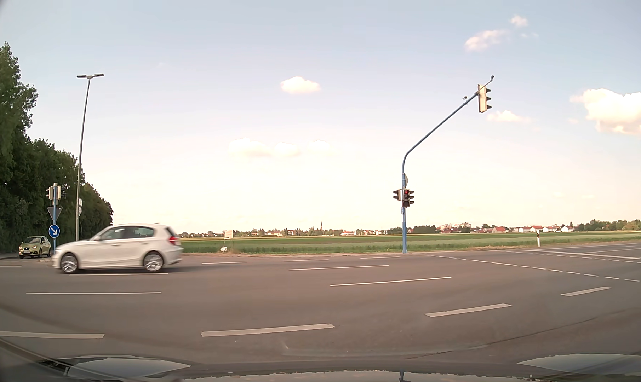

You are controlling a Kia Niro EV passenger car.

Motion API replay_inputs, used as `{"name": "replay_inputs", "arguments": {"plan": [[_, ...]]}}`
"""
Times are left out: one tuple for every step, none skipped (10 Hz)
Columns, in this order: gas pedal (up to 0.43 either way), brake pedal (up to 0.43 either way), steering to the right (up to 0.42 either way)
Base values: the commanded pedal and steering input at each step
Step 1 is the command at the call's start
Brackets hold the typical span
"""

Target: Follow the waypoints while adhering to traffic rules and regulations

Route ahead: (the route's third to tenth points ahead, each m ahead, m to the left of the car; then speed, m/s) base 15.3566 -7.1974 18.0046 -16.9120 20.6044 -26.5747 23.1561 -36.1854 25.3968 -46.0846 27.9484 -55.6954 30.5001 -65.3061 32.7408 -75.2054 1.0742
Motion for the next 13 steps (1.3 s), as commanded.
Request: {"name": "replay_inputs", "arguments": {"plan": [[0.197,0.012,0.241],[0.197,0.012,0.255],[0.197,0.012,0.267],[0.197,0.012,0.284],[0.209,0.018,0.300],[0.240,0.018,0.316],[0.248,0.012,0.330],[0.260,0.018,0.345],[0.280,0.012,0.364],[0.280,0.012,0.383],[0.260,0.012,0.398],[0.260,0.012,0.416],[0.260,0.018,0.428]]}}
